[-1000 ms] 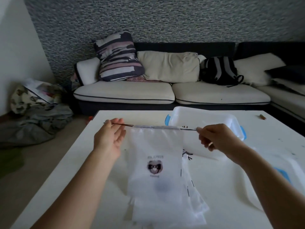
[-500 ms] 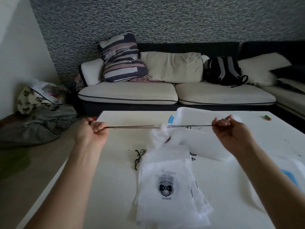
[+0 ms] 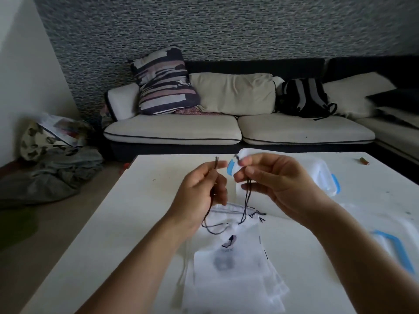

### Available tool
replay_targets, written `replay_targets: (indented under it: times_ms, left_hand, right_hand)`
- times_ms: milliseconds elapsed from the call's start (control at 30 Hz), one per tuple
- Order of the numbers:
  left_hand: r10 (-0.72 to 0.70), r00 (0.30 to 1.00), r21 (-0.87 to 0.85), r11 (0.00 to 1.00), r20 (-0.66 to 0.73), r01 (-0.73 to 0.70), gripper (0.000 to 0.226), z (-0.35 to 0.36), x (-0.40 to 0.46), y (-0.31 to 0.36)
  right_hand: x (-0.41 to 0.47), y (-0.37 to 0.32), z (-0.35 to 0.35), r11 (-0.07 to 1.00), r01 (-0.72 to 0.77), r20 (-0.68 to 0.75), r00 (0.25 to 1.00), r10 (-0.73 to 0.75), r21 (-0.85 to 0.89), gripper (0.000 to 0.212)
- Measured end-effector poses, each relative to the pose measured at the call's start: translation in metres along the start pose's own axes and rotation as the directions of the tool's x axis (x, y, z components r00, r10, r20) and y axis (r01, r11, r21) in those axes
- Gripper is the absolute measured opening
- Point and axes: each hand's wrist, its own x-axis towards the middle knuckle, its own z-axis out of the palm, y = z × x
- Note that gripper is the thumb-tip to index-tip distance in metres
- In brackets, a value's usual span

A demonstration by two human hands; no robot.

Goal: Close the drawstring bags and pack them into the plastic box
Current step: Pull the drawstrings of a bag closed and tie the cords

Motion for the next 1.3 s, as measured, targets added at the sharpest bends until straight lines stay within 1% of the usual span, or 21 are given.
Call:
replay_targets:
  times_ms: [67, 100, 133, 200, 300, 367, 433, 500, 533, 567, 633, 733, 767, 867, 967, 1033, 1100, 1133, 1200, 1233, 1300]
  left_hand:
    - [-0.001, 1.000, 0.012, 1.000, -0.011, 0.001, 0.022, 0.003, -0.001, 0.001]
    - [-0.011, 1.000, 0.019, 1.000, -0.002, 0.012, 0.021, 0.005, -0.002, 0.000]
    - [-0.026, 1.000, 0.041, 0.999, 0.005, 0.026, 0.021, 0.007, -0.002, -0.001]
    - [-0.050, 0.999, 0.091, 0.995, -0.005, 0.050, 0.024, 0.012, -0.005, -0.002]
    - [-0.064, 0.997, 0.125, 0.990, -0.037, 0.068, 0.029, 0.020, -0.009, -0.003]
    - [-0.146, 0.988, 0.047, 0.988, -0.058, 0.149, 0.032, 0.026, -0.011, -0.005]
    - [-0.290, 0.955, -0.138, 0.950, -0.064, 0.279, 0.030, 0.030, -0.010, -0.005]
    - [-0.389, 0.921, -0.310, 0.876, -0.003, 0.369, 0.026, 0.031, -0.008, -0.004]
    - [-0.396, 0.918, -0.355, 0.853, 0.036, 0.382, 0.028, 0.031, -0.008, -0.004]
    - [-0.377, 0.924, -0.353, 0.857, 0.065, 0.375, 0.033, 0.031, -0.007, -0.005]
    - [-0.301, 0.950, -0.227, 0.922, 0.084, 0.312, 0.036, 0.028, -0.007, -0.007]
    - [-0.210, 0.971, -0.061, 0.974, 0.111, 0.218, 0.034, 0.024, -0.009, -0.009]
    - [-0.194, 0.974, -0.049, 0.978, 0.118, 0.201, 0.035, 0.024, -0.009, -0.010]
    - [-0.134, 0.983, -0.020, 0.990, 0.125, 0.138, 0.038, 0.024, -0.009, -0.010]
    - [-0.078, 0.983, 0.064, 0.996, 0.168, 0.068, 0.035, 0.023, -0.008, -0.008]
    - [-0.086, 0.975, 0.114, 0.991, 0.206, 0.063, 0.033, 0.021, -0.009, -0.008]
    - [-0.100, 0.973, 0.130, 0.989, 0.208, 0.074, 0.039, 0.020, -0.011, -0.008]
    - [-0.106, 0.978, 0.119, 0.989, 0.182, 0.085, 0.041, 0.020, -0.011, -0.008]
    - [-0.140, 0.986, 0.066, 0.989, 0.087, 0.134, 0.042, 0.022, -0.009, -0.008]
    - [-0.182, 0.983, 0.007, 0.983, 0.027, 0.182, 0.040, 0.022, -0.007, -0.008]
    - [-0.292, 0.954, -0.193, 0.942, -0.060, 0.276, 0.036, 0.019, -0.002, -0.008]
  right_hand:
    - [0.000, -0.004, 0.000, 0.991, 0.114, -0.020, 0.993, -0.116, -0.071, 0.048]
    - [0.000, -0.004, 0.001, 0.983, 0.161, -0.031, 0.986, -0.164, -0.091, 0.052]
    - [0.001, -0.002, 0.002, 0.975, 0.200, -0.039, 0.978, -0.205, -0.099, 0.048]
    - [0.001, 0.003, 0.008, 0.963, 0.245, -0.036, 0.967, -0.251, -0.116, 0.029]
    - [0.004, 0.016, 0.012, 0.964, 0.239, 0.001, 0.971, -0.240, -0.120, 0.016]
    - [0.006, 0.024, 0.013, 0.962, 0.210, -0.001, 0.977, -0.213, -0.174, 0.016]
    - [0.008, 0.031, 0.014, 0.948, 0.176, -0.028, 0.981, -0.190, -0.264, 0.019]
    - [0.010, 0.034, 0.015, 0.919, 0.163, -0.065, 0.978, -0.199, -0.360, 0.024]
    - [0.011, 0.035, 0.014, 0.907, 0.158, -0.075, 0.976, -0.202, -0.390, 0.027]
    - [0.012, 0.035, 0.013, 0.895, 0.148, -0.074, 0.978, -0.196, -0.421, 0.030]
    - [0.012, 0.037, 0.010, 0.853, 0.113, -0.043, 0.987, -0.156, -0.509, 0.039]
    - [0.011, 0.040, 0.009, 0.738, 0.059, -0.031, 0.994, -0.108, -0.673, 0.044]
    - [0.010, 0.039, 0.010, 0.754, 0.035, -0.044, 0.995, -0.085, -0.656, 0.039]
    - [0.006, 0.036, 0.018, 0.863, -0.019, -0.079, 0.997, -0.024, -0.504, 0.021]
    - [0.008, 0.032, 0.017, 0.937, -0.036, -0.064, 0.998, 0.015, -0.348, 0.022]
    - [0.008, 0.030, 0.009, 0.943, -0.070, -0.046, 0.997, 0.059, -0.325, 0.020]
    - [0.007, 0.026, 0.005, 0.960, -0.058, 0.003, 0.998, 0.061, -0.274, 0.018]
    - [0.006, 0.025, 0.004, 0.974, -0.029, 0.011, 0.999, 0.032, -0.226, 0.017]
    - [0.007, 0.026, 0.003, 0.980, 0.050, -0.064, 0.996, -0.063, -0.193, 0.016]
    - [0.008, 0.027, 0.002, 0.969, 0.088, -0.122, 0.985, -0.118, -0.229, 0.014]
    - [0.010, 0.027, -0.001, 0.940, 0.118, -0.186, 0.965, -0.184, -0.320, 0.015]
